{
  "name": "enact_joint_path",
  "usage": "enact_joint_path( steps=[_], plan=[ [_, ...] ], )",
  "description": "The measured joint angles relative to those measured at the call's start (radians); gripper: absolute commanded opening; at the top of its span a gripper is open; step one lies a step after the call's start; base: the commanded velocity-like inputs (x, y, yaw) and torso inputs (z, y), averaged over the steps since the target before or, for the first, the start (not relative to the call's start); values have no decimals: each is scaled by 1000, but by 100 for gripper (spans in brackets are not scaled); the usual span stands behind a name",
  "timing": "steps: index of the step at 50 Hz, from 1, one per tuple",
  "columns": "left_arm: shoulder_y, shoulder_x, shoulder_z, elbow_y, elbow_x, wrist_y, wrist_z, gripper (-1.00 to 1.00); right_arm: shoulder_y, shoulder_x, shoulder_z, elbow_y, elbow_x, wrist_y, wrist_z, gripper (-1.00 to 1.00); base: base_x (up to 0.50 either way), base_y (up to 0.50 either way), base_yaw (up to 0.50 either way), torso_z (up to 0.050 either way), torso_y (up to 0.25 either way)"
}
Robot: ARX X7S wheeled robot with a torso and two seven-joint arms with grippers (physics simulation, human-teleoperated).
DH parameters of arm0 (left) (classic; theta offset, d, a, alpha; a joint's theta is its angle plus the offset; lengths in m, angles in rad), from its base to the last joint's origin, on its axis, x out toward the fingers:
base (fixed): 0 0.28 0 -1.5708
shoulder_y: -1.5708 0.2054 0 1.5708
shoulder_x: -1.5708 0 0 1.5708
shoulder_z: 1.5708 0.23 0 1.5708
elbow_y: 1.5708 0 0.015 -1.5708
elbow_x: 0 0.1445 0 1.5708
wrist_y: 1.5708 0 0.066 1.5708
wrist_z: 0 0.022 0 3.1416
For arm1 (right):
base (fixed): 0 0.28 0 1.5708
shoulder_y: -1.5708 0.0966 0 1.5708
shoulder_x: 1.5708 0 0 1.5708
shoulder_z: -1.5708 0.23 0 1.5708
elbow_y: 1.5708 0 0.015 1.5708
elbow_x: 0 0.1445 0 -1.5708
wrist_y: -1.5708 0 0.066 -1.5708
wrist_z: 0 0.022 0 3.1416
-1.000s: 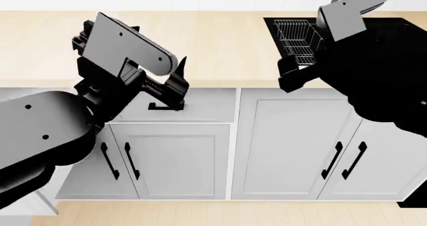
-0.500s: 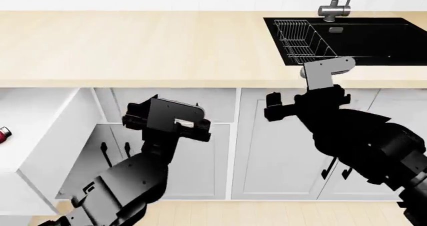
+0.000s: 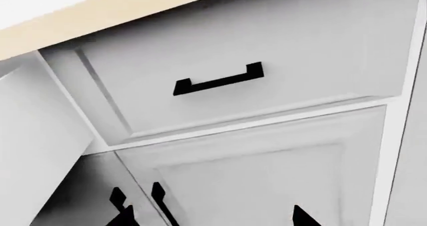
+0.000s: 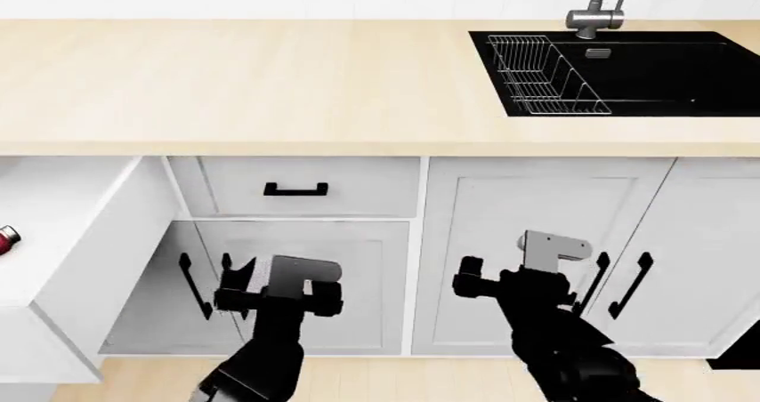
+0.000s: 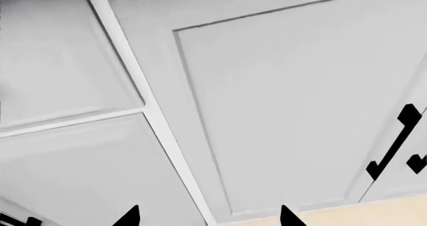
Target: Pick and place the shaker into the drawer. Then close the cabinet.
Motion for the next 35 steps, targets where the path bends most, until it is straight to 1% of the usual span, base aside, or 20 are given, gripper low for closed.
enact_joint_path(
  steps=[6, 13, 23, 35],
  plan=[
    [-8, 40, -24, -177, 26, 71, 9, 100, -31, -93, 33, 162, -33, -57, -75, 100, 0, 0, 0, 0, 0],
    [-16, 55, -106, -285, 75, 86, 23, 100, -50, -160, 120, 262, -129, -74, -130, 100, 0, 0, 0, 0, 0],
    [-19, 60, -244, -353, 166, 65, 64, 100, -68, -214, 291, 323, -344, -53, -174, 100, 0, 0, 0, 0, 0],
    [-6, 79, -308, -380, 293, 41, 141, 100, -81, -244, 488, 348, -559, -26, -217, 100, 0, 0, 0, 0, 0]
  ],
)
